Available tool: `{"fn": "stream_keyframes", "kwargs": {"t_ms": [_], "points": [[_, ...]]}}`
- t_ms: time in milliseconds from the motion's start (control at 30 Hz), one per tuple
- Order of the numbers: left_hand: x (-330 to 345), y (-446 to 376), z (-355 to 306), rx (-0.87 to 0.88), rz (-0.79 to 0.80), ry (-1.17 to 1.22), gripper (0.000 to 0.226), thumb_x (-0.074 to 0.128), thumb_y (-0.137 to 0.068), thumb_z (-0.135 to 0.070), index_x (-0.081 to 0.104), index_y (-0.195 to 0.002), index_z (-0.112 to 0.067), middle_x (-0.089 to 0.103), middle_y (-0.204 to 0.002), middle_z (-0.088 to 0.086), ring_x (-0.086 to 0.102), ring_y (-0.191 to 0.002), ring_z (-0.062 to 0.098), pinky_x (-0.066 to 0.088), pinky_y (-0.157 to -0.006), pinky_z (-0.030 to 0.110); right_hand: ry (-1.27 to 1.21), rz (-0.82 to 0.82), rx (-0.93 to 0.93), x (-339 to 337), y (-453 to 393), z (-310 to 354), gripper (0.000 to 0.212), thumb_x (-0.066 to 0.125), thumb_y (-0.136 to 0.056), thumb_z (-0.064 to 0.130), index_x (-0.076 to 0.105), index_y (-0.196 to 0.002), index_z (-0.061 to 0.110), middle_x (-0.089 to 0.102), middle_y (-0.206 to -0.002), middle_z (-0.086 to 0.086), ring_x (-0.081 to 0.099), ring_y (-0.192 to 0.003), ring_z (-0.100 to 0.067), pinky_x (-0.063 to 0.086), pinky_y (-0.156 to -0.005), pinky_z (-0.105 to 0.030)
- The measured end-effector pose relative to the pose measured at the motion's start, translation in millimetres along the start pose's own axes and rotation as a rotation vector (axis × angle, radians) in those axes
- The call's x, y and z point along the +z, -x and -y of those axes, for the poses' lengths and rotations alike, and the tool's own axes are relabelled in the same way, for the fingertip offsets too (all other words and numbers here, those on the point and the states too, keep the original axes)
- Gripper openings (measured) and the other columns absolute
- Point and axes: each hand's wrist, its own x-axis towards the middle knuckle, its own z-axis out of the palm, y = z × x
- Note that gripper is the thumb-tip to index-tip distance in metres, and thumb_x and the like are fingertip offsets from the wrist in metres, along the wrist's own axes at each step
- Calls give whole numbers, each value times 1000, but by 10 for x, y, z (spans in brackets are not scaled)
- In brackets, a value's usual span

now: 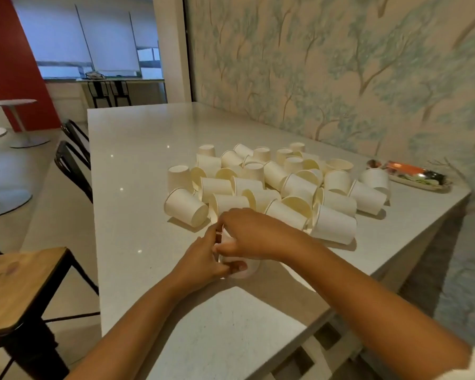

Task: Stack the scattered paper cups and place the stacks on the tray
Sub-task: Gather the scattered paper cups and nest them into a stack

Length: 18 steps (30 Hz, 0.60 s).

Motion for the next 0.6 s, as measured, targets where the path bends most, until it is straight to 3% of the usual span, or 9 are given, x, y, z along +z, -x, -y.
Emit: {"fn": "stream_keyframes", "kwargs": {"t_ms": [100,200,267,367,500,600], "points": [[-14,15,-21,18,0,-25,58,71,-65,-55,29,-103,-65,38,-109,-42,50,-109,-1,41,-81,8,-232,-67,10,-34,80,-52,49,49,-87,52,50,-124,19,54,-124,-3,52,-107,-17,44,-87,-33],[-35,34,-52,28,43,-13,59,62,-58,-73,29,-107,-67,41,-113,-41,51,-103,-5,41,-74,3,-407,-279,86,-156,219,-291,45,46,-87,53,51,-120,22,53,-123,2,50,-107,-12,39,-82,-27],[-44,46,-76,17,59,-10,57,60,-56,-74,30,-104,-67,39,-110,-44,49,-100,-8,39,-71,0,-344,-429,208,-197,315,-499,42,52,-86,50,50,-118,23,50,-119,5,47,-103,-9,35,-78,-24],[-54,58,-96,7,61,-23,55,59,-55,-74,32,-101,-66,37,-104,-49,48,-94,-14,38,-65,-3,-168,-440,375,-139,362,-675,51,64,-81,41,44,-122,20,47,-126,-5,47,-110,-20,36,-79,-27],[-41,57,-88,-2,55,-9,57,59,-53,-75,32,-102,-64,40,-106,-44,50,-96,-9,39,-72,2,-14,-382,353,51,329,-688,64,73,-75,33,37,-126,18,40,-130,-10,45,-113,-28,40,-84,-33],[-27,48,-73,10,48,4,62,57,-50,-80,33,-104,-62,43,-110,-39,51,-103,-3,40,-82,10,39,-368,331,148,314,-695,62,72,-74,26,37,-125,18,41,-127,-9,45,-110,-29,38,-78,-32]]}}
